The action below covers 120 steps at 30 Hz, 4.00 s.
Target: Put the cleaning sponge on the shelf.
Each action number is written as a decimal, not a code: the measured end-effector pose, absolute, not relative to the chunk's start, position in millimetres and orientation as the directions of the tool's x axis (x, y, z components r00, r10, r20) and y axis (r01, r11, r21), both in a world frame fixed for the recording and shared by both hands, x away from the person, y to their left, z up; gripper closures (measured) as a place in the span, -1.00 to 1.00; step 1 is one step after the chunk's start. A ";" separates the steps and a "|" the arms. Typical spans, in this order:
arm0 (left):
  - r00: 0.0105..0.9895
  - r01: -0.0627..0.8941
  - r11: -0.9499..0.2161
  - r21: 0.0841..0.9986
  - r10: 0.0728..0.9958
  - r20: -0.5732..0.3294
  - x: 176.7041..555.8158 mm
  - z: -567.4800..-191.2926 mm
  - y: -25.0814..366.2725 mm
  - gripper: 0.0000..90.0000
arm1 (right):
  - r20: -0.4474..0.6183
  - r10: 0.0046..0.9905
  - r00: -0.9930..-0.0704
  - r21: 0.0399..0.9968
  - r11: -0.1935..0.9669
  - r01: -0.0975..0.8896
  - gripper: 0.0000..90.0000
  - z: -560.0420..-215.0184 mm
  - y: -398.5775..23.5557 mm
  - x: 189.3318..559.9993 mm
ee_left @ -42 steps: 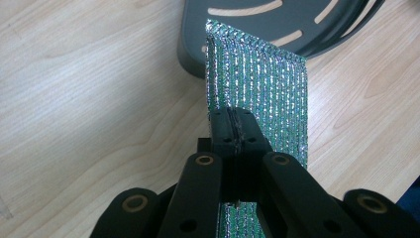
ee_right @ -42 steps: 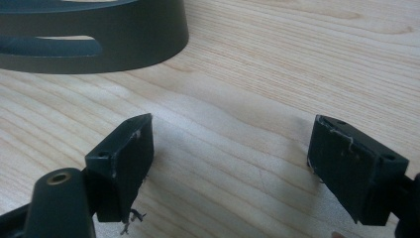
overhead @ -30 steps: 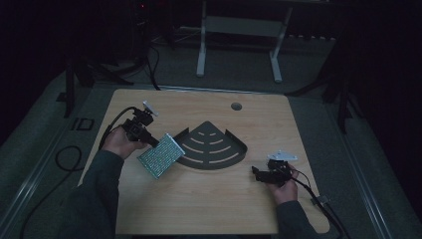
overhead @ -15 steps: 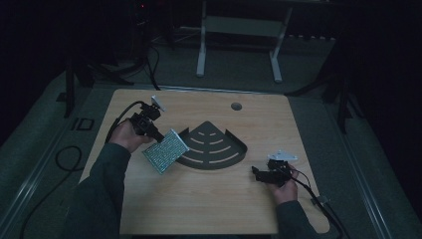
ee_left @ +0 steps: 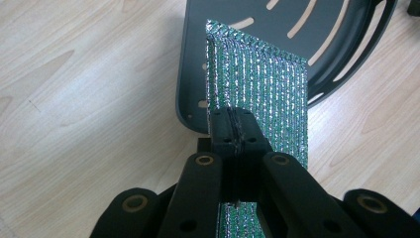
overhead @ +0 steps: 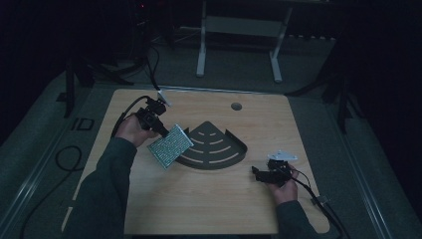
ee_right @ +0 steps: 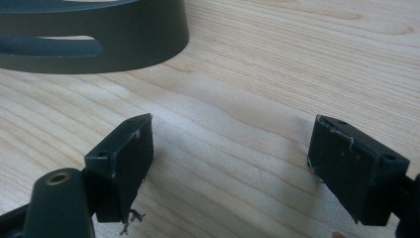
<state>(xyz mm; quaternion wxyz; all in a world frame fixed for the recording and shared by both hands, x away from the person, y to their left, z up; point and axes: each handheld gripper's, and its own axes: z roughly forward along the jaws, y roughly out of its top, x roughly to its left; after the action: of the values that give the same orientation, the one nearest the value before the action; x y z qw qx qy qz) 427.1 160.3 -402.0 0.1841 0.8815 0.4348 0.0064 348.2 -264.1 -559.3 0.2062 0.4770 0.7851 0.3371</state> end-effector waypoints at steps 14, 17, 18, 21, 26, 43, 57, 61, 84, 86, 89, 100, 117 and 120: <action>0.624 0.760 -0.554 0.340 0.768 -0.144 438.0 -400.1 147.7 1.00 | -0.002 0.887 -0.461 0.726 0.319 0.609 -0.62 -559.3 -264.2 348.4; 0.623 0.762 -0.553 0.339 0.768 -0.148 440.6 -402.9 146.0 0.99 | -0.003 0.887 -0.462 0.726 0.319 0.609 -0.62 -559.3 -264.2 348.5; 0.624 0.760 -0.555 0.338 0.768 -0.144 441.4 -403.6 145.3 1.00 | -0.003 0.887 -0.462 0.726 0.319 0.609 -0.62 -559.3 -264.2 348.5; 0.623 0.761 -0.552 0.340 0.769 -0.144 443.3 -405.7 142.7 1.00 | -0.003 0.887 -0.462 0.726 0.320 0.609 -0.62 -559.3 -264.3 348.5; 0.623 0.763 -0.553 0.334 0.768 -0.152 447.4 -408.4 139.0 0.99 | -0.003 0.887 -0.462 0.726 0.320 0.609 -0.62 -559.3 -264.3 348.5; 0.626 0.758 -0.553 0.346 0.765 -0.148 459.3 -415.5 126.0 0.99 | -0.003 0.886 -0.463 0.726 0.320 0.609 -0.62 -559.3 -264.3 348.6; 0.608 0.770 -0.532 0.351 0.779 -0.152 470.1 -423.0 119.8 0.99 | -0.003 0.886 -0.464 0.726 0.321 0.608 -0.62 -559.3 -264.4 348.6; 0.606 0.772 -0.533 0.345 0.782 -0.146 474.1 -423.6 116.0 0.99 | -0.003 0.886 -0.464 0.725 0.322 0.609 -0.62 -559.2 -264.4 348.7; 0.600 0.773 -0.540 0.334 0.794 -0.104 486.1 -439.5 104.5 0.99 | -0.003 0.885 -0.466 0.726 0.323 0.607 -0.62 -559.3 -264.6 348.9; 0.605 0.767 -0.546 0.338 0.791 -0.095 486.2 -440.4 103.4 0.99 | -0.003 0.885 -0.466 0.726 0.323 0.608 -0.62 -559.3 -264.5 348.9; 0.611 0.763 -0.553 0.335 0.786 -0.092 486.4 -440.9 102.9 0.99 | -0.003 0.884 -0.467 0.726 0.323 0.607 -0.62 -559.3 -264.6 348.9; 0.619 0.756 -0.572 0.319 0.783 -0.063 487.8 -449.7 101.3 0.99 | -0.003 0.884 -0.467 0.726 0.323 0.607 -0.62 -559.3 -264.6 348.9; 0.612 0.763 -0.589 0.268 0.791 -0.003 488.7 -466.2 96.7 0.98 | -0.004 0.884 -0.467 0.726 0.324 0.607 -0.62 -559.3 -264.6 348.9; 0.615 0.759 -0.596 0.260 0.789 0.013 488.5 -467.7 95.3 0.98 | -0.003 0.884 -0.467 0.726 0.324 0.607 -0.62 -559.3 -264.6 348.9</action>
<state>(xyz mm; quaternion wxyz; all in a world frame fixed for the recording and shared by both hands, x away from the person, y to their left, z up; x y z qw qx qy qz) 488.5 95.3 -467.7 0.1149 0.8912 0.4342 0.0632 348.9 -264.6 -559.3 0.2052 0.4736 0.7872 0.3376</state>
